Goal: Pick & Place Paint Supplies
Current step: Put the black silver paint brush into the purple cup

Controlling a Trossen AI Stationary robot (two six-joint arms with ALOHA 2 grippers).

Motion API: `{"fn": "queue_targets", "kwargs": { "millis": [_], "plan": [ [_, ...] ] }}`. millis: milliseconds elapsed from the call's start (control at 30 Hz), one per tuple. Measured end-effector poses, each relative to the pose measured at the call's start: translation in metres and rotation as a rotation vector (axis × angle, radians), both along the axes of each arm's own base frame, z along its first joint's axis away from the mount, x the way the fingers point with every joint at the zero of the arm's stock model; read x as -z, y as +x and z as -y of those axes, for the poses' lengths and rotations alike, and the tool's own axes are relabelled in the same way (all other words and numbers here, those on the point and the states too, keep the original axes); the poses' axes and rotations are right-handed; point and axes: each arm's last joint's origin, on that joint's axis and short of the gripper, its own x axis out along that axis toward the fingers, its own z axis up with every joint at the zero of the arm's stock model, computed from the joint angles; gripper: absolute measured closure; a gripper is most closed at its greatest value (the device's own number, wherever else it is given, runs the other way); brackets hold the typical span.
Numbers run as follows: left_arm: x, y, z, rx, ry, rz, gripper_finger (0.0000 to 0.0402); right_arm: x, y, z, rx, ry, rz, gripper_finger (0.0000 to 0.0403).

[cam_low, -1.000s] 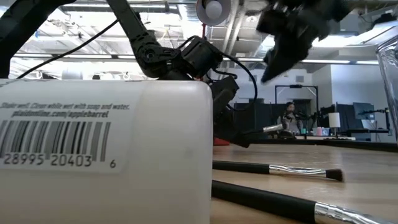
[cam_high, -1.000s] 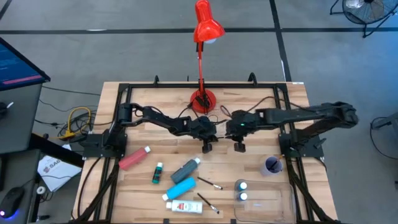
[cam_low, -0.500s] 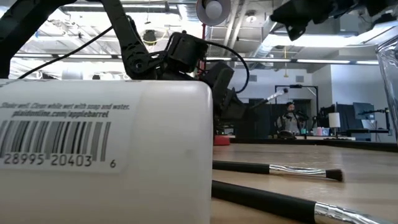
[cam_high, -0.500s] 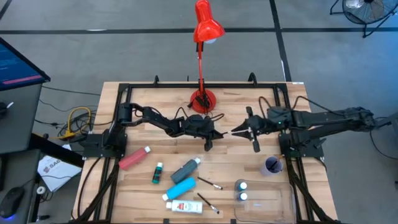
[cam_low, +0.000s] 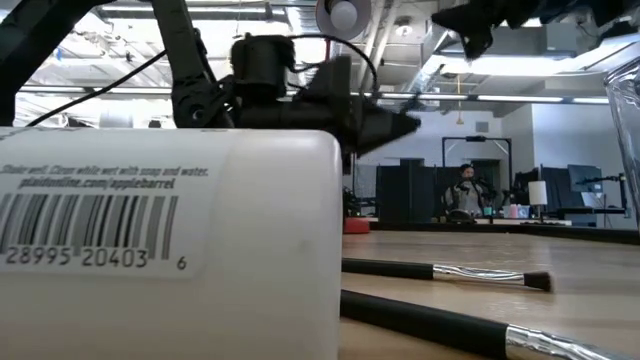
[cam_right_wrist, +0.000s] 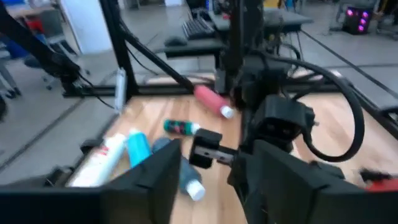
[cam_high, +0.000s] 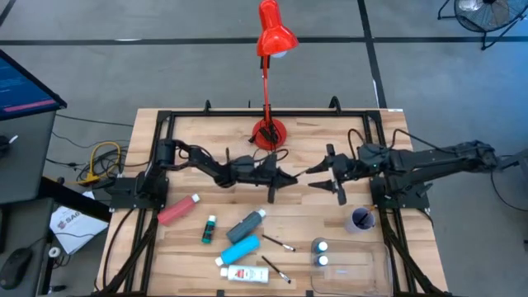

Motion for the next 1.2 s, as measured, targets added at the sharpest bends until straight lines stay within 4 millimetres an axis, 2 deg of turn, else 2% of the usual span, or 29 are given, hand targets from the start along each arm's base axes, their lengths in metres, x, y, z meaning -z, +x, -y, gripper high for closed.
{"fn": "queue_targets", "kwargs": {
  "millis": [167, 333, 467, 800, 1000, 1200],
  "plan": [
    [-0.005, -0.008, 0.007, 0.016, -0.011, 0.105, 0.0401, -0.003, -0.002, -0.007, 0.003, -0.003, 0.028, 0.0128],
    [-0.012, -0.018, 0.016, 0.035, -0.015, 0.234, 0.0401, -0.009, -0.003, -0.014, 0.039, -0.02, 0.091, 0.009],
    [-0.019, -0.021, 0.024, 0.059, 0.006, 0.265, 0.0401, -0.014, 0.0, -0.019, 0.035, -0.014, 0.153, 0.0086],
    [-0.063, -0.032, 0.054, 0.121, 0.079, 0.398, 0.0401, -0.008, 0.03, -0.034, 0.018, 0.025, 0.266, 0.0086],
    [-0.069, -0.035, 0.063, 0.129, 0.101, 0.404, 0.0401, 0.002, 0.051, -0.041, 0.015, 0.036, 0.337, 0.0086],
    [-0.068, -0.035, 0.062, 0.123, 0.1, 0.393, 0.0401, 0.008, 0.062, -0.047, 0.004, 0.024, 0.407, 0.0086]
  ]
}}
